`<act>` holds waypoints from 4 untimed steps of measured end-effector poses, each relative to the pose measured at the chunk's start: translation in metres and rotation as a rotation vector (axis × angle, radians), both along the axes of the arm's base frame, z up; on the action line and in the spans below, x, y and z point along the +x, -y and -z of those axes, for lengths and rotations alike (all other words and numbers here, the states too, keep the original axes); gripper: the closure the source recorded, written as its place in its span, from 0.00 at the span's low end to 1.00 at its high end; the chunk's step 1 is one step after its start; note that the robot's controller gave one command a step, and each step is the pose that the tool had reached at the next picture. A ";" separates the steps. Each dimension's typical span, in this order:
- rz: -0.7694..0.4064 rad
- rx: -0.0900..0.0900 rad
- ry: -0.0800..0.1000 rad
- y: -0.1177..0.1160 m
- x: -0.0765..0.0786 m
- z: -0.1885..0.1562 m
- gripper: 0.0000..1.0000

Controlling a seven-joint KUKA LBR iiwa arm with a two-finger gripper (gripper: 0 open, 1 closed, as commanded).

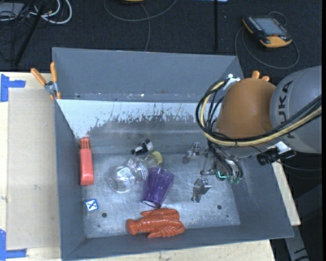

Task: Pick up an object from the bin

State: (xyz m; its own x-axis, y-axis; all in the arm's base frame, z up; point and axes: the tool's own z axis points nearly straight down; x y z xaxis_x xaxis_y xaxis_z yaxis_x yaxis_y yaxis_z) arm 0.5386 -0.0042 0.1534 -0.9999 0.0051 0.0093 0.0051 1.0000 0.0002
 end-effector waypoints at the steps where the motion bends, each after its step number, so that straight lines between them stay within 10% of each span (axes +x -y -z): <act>1: 0.000 0.000 0.007 0.000 0.002 -0.004 0.00; 4: -0.463 0.003 0.016 -0.068 -0.022 0.064 0.00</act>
Offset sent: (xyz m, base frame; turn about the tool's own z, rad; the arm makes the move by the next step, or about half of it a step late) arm -0.0286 0.0537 -0.0407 -0.2142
